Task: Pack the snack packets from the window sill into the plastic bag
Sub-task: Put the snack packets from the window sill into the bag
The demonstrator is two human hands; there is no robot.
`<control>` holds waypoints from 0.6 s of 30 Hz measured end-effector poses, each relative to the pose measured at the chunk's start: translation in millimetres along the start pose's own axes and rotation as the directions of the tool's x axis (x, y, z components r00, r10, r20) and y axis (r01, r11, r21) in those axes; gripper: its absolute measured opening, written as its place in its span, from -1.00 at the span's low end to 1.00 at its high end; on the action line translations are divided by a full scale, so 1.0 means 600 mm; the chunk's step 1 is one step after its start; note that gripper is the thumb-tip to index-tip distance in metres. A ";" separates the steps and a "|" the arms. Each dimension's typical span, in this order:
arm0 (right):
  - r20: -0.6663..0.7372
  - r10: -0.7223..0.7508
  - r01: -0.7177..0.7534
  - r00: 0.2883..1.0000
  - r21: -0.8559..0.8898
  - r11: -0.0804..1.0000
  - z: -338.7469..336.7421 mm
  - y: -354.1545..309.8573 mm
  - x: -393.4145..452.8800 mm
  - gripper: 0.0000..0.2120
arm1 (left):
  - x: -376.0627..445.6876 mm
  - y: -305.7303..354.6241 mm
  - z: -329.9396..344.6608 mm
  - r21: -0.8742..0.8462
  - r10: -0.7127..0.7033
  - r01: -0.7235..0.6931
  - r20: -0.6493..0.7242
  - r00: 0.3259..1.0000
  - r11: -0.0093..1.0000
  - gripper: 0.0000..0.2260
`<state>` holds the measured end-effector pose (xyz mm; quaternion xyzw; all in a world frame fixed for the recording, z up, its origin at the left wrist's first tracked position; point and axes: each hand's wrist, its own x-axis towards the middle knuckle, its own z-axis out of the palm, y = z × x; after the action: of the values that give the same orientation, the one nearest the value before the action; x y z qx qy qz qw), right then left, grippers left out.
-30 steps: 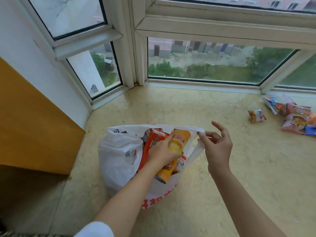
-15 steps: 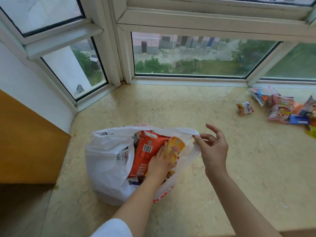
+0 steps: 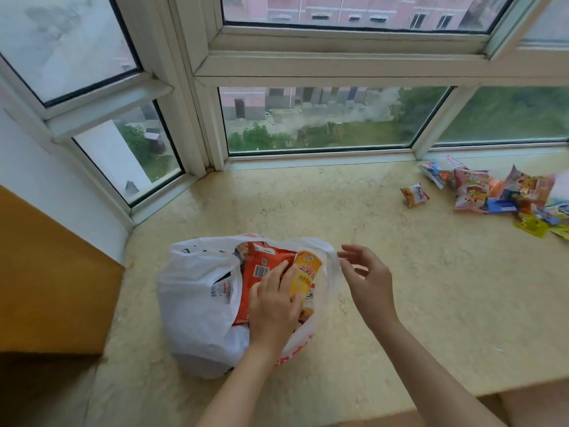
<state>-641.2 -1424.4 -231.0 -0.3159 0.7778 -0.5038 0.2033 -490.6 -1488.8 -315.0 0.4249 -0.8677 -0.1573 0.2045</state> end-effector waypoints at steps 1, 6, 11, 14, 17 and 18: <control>0.002 -0.059 0.059 0.998 -0.101 0.993 -0.008 0.002 -0.009 -0.82 | 0.001 0.007 -0.017 -0.019 -0.008 0.008 -0.035 0.999 1.000 -0.59; 0.101 -0.449 0.407 0.888 -0.628 0.663 -0.052 0.029 -0.054 -0.69 | 0.001 0.049 -0.083 0.004 0.039 -0.038 -0.106 0.994 0.999 -0.58; 0.150 -0.376 0.348 0.914 -0.765 0.542 -0.111 0.063 -0.097 -0.53 | -0.010 0.112 -0.093 0.105 0.140 -0.134 -0.052 0.989 0.985 -0.51; 0.151 -0.307 0.296 0.939 -0.811 0.505 -0.161 0.085 -0.120 -0.47 | -0.019 0.169 -0.080 0.142 0.196 -0.191 -0.022 0.980 0.971 -0.47; 0.115 -0.261 0.236 0.959 -0.832 0.501 -0.228 0.107 -0.138 -0.45 | -0.027 0.241 -0.057 0.177 0.276 -0.273 0.008 0.961 0.946 -0.45; 0.098 -0.247 0.215 0.964 -0.834 0.509 -0.254 0.116 -0.144 -0.45 | -0.030 0.268 -0.046 0.177 0.298 -0.296 0.016 0.954 0.939 -0.45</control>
<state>-695.8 -1244.1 -232.3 -0.4664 0.8774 -0.0985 -0.0543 -575.3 -1382.0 -223.0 0.3065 -0.9312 -0.0446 0.1919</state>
